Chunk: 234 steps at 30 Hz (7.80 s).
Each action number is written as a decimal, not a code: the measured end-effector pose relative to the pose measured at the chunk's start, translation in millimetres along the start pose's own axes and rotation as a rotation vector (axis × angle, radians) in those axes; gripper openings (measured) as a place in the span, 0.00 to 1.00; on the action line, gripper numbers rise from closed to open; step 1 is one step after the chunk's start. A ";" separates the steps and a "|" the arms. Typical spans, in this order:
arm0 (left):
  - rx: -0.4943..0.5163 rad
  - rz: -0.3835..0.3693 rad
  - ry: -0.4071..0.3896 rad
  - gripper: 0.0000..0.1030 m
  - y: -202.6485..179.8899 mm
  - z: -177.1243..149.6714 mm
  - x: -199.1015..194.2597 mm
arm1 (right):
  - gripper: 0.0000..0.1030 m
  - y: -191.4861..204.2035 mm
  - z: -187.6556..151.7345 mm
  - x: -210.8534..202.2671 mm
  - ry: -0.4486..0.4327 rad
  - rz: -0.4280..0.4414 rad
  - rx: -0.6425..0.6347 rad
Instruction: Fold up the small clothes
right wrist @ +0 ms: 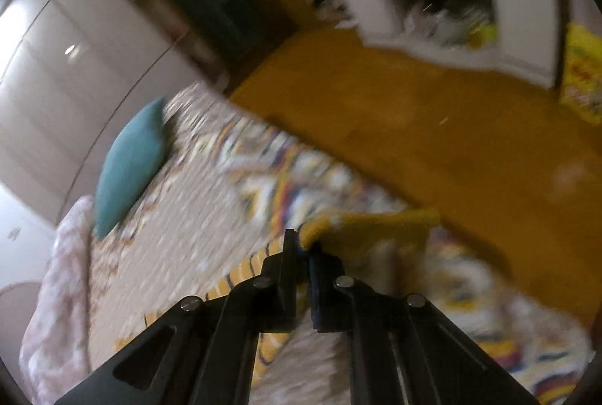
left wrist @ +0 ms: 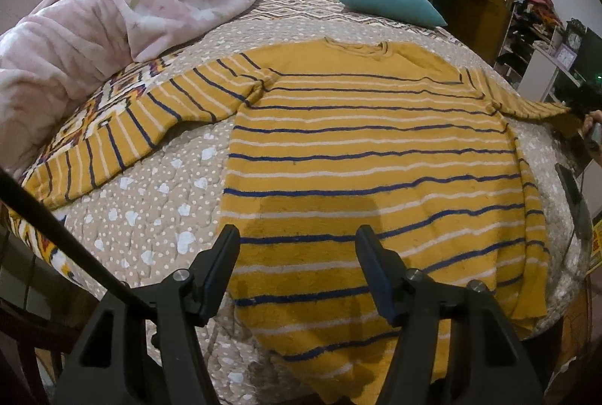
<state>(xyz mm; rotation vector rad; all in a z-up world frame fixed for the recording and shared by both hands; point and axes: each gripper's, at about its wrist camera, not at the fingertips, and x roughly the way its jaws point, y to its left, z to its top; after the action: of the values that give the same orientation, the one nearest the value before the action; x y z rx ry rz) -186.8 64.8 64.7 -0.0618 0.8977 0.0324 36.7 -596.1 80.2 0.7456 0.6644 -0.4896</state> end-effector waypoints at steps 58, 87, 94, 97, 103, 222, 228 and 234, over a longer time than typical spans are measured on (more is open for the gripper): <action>-0.716 0.129 -0.228 0.66 268.3 -39.0 -52.5 | 0.55 235.6 -412.4 -143.7 0.259 0.540 -1.125; -0.401 0.044 -0.271 0.05 193.9 144.2 -27.5 | 0.57 114.8 -329.8 -162.5 0.138 0.490 -0.787; -0.171 -0.250 -0.230 0.05 17.5 221.8 4.3 | 0.57 72.9 -312.1 -163.5 0.126 0.490 -0.714; -0.074 -0.328 -0.185 0.05 -59.5 237.5 29.5 | 0.57 56.5 -306.9 -159.8 0.135 0.481 -0.682; 0.054 -0.451 -0.004 0.06 -165.1 236.2 91.8 | 0.57 29.5 -295.8 -148.8 0.167 0.470 -0.621; -0.140 -0.286 0.176 0.65 13.1 -76.3 24.6 | 0.56 8.7 -383.0 -169.8 0.424 0.371 -0.698; -0.166 -0.302 0.153 0.10 28.5 -69.3 3.3 | 0.12 10.3 -369.9 -184.3 0.430 0.475 -0.719; -0.138 -0.361 0.038 0.10 24.1 -20.3 -24.1 | 0.11 51.8 -344.9 -200.8 0.383 0.614 -0.734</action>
<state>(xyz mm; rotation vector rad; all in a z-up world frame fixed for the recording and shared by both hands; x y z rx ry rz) -219.0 87.4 70.0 -0.3527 0.9103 -0.2439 -198.5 -270.6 54.4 0.3026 0.8512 0.4651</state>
